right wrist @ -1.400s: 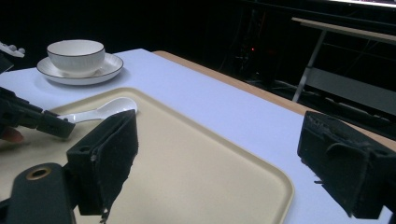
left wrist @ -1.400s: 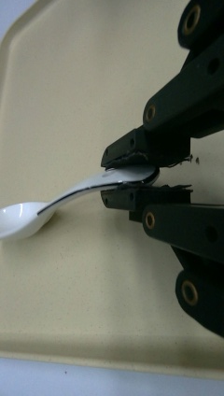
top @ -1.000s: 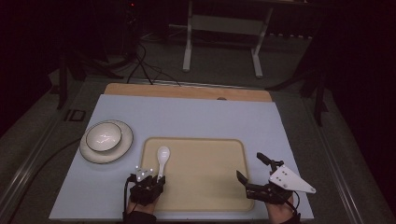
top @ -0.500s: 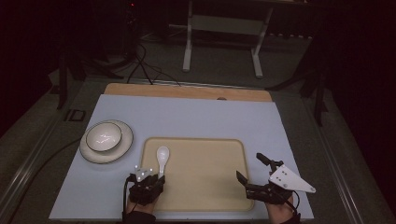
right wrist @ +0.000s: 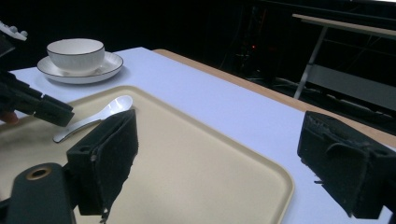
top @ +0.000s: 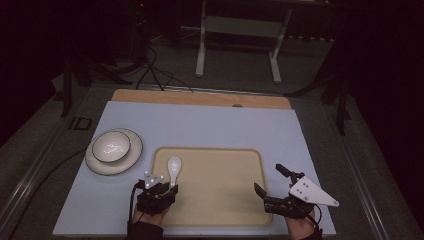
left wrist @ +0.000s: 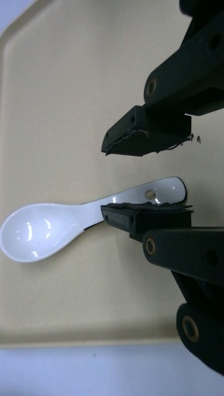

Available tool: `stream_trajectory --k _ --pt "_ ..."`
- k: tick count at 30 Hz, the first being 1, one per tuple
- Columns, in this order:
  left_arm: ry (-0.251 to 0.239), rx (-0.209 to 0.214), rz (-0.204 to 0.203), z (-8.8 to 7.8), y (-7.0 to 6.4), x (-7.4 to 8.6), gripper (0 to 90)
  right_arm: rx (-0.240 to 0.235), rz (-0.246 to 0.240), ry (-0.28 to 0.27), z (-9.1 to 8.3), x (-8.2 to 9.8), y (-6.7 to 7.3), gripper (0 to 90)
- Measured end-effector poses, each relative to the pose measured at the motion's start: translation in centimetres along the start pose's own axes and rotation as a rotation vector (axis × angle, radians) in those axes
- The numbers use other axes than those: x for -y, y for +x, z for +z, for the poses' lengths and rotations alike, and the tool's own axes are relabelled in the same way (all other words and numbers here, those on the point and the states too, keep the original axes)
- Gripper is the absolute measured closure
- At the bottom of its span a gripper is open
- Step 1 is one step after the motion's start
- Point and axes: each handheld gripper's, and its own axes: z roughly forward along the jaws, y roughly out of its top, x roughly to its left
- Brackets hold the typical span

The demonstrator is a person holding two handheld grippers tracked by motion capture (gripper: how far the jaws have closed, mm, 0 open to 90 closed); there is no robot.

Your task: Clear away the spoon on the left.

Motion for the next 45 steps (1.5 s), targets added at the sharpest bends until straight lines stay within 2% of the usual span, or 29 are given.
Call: stream_trajectory --k 5,7,10,15,17,22,25,27,29,32,35,37,39,41,45 --pt "0.024 0.010 0.041 -0.4 0.1 -0.4 64.2 -0.005 0.012 0.009 -0.1 0.2 -0.2 12.2" --pt "0.028 0.033 0.049 -0.7 0.2 -0.7 64.1 -0.010 0.015 0.008 -0.2 0.2 -0.2 12.2" --pt "0.035 0.052 0.086 -1.1 -0.2 -1.2 58.3 -0.009 0.014 0.012 -0.3 0.3 -0.2 12.2" --pt "0.040 0.049 0.143 -1.7 -0.3 -2.5 51.8 -0.004 0.012 0.014 -0.4 0.3 -0.2 12.2" --pt "0.032 0.064 0.150 -2.0 -0.2 -3.1 50.7 -0.004 0.012 0.016 -0.4 0.3 -0.1 12.2" --pt "0.036 0.073 0.173 -2.5 0.2 -4.1 39.4 -0.001 0.013 0.013 -0.6 0.3 -0.1 12.2" --pt "0.043 0.078 0.166 -2.7 0.6 -4.6 36.4 0.002 0.011 0.010 -0.7 0.3 -0.1 12.2" --pt "0.045 0.100 0.164 -2.9 0.8 -4.9 29.5 0.007 0.011 0.009 -0.8 0.3 -0.2 12.2" --pt "0.048 0.168 0.175 -3.2 1.1 -5.1 20.3 0.010 0.012 0.011 -0.8 0.3 -0.1 12.2" --pt "0.049 0.209 0.214 -3.4 1.3 -5.2 13.7 0.015 0.014 0.014 -0.8 0.3 -0.1 12.2" --pt "0.054 0.238 0.209 -3.5 1.8 -5.1 7.6 0.017 0.005 0.015 -0.8 0.3 0.0 12.2" --pt "0.053 0.245 0.201 -3.6 2.4 -5.2 2.6 0.019 0.009 0.016 -0.8 0.3 -0.1 12.2" --pt "0.048 0.222 0.216 -3.7 2.7 -5.2 2.5 0.020 0.013 0.016 -0.8 0.3 -0.2 12.2" --pt "0.041 0.223 0.221 -3.9 3.2 -5.4 2.4 0.018 0.014 0.018 -0.8 0.3 -0.2 12.2" --pt "0.003 0.189 0.233 -4.4 4.1 -5.8 1.8 0.020 0.014 0.020 -0.7 0.3 -0.1 12.2"
